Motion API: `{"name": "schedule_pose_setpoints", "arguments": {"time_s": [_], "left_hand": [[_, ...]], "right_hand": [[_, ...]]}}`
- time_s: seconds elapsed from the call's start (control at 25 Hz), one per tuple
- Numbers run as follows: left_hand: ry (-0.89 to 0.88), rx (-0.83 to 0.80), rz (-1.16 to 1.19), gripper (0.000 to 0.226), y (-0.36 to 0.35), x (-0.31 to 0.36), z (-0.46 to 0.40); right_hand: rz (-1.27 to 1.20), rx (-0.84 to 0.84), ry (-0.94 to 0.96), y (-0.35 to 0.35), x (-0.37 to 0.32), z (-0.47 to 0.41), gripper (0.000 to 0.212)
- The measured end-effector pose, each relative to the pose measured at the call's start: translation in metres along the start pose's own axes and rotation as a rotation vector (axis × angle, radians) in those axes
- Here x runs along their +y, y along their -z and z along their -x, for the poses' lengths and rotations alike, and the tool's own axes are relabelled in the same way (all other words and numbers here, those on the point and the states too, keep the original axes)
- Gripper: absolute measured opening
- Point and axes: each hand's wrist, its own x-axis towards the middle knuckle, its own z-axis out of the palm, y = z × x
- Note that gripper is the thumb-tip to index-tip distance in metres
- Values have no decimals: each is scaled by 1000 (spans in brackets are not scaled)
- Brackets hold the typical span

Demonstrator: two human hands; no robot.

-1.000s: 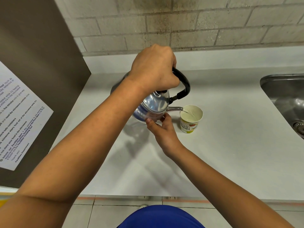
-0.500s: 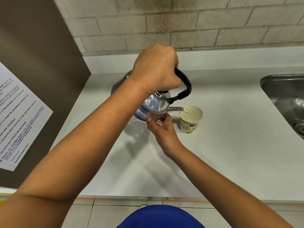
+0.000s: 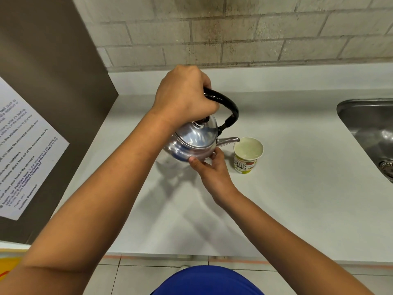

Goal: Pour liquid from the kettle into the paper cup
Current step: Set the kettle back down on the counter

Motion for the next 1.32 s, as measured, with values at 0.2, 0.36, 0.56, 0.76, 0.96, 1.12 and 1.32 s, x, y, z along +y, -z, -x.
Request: {"name": "schedule_pose_setpoints", "arguments": {"time_s": [0.2,0.36,0.56,0.76,0.96,1.12,1.32], "left_hand": [[106,36,112,17,1,-16,1],[216,65,237,16,2,-29,2],[289,87,328,17,4,-41,7],[317,103,397,23,3,-54,12],[369,107,460,27,-1,-73,17],[396,118,484,28,-11,-90,26],[448,110,553,30,-23,-108,29]], "right_hand": [[-17,33,-33,5,-5,4,65],[131,279,176,3,-15,19,53],[572,322,761,15,-77,-6,42],[861,-14,630,10,-112,-42,31],[864,-87,644,-2,-106,-51,23],[920,-140,642,-11,-95,-56,27],[933,-176,625,-19,-85,-63,27]]}}
